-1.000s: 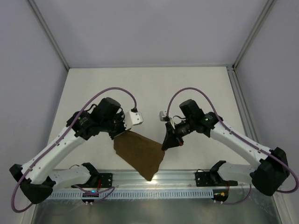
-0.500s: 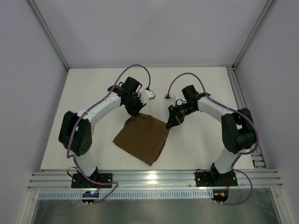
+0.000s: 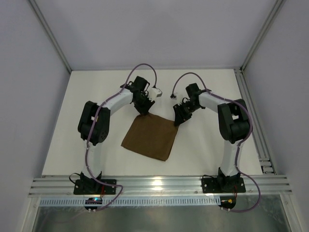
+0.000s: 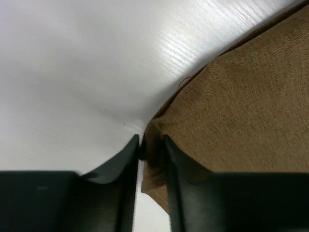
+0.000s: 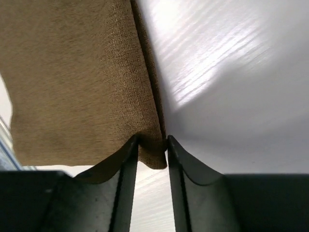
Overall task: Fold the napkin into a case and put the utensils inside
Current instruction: Turn over the upper triangle folded napkin at the center of the board.
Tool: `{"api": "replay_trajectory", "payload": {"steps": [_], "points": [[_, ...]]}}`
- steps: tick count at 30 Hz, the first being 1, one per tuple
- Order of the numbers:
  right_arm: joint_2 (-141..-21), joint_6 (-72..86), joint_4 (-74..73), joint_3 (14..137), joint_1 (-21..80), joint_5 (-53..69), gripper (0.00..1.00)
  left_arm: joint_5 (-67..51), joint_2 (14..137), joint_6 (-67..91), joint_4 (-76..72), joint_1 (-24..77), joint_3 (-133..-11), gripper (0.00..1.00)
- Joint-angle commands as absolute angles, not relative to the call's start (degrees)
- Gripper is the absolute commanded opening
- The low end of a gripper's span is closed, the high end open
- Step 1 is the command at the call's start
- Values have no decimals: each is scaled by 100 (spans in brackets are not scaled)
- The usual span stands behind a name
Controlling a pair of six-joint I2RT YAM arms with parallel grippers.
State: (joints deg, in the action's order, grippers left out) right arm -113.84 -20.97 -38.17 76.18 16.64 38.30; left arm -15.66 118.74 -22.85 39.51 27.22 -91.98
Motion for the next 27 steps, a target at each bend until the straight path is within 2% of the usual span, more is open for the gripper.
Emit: {"api": "replay_trajectory", "payload": {"steps": [1, 5, 8, 14, 15, 17, 20, 21, 22, 27], "points": [[-11461, -1935, -3841, 7936, 1635, 3271, 36, -1609, 12110, -2285, 3674, 2663, -9518, 33], [-11303, -1820, -3648, 7945, 1635, 2849, 56, -1678, 12033, -2171, 3481, 2575, -9527, 48], [-10961, -1776, -3525, 7910, 1635, 2629, 57, -1670, 11735, -2092, 3428, 2452, -9519, 56], [-9793, -1198, -2859, 7331, 1678, 1909, 57, -1363, 10831, -1820, 3174, 2373, -9124, 58], [-9452, -1039, -2761, 7173, 1809, 1403, 54, -1362, 10698, -1776, 3121, 2373, -8993, 57], [-9116, -653, -2446, 6629, 1994, 1257, 48, -1397, 10338, -1636, 3041, 2382, -8501, 52], [-8465, -109, -1482, 5601, 2433, 2265, 26, -1292, 10117, -1468, 2883, 2452, -7876, 42], [-8325, 16, -1155, 5320, 2556, 2668, 22, -1231, 10090, -1450, 2822, 2470, -7779, 41], [-8123, 244, -629, 4874, 2801, 2768, 14, -1213, 10107, -1450, 2804, 2505, -7639, 41], [-7893, 1439, 816, 3677, 3006, 3138, 4, -1178, 10616, -1301, 2707, 2689, -7690, 45]]}}
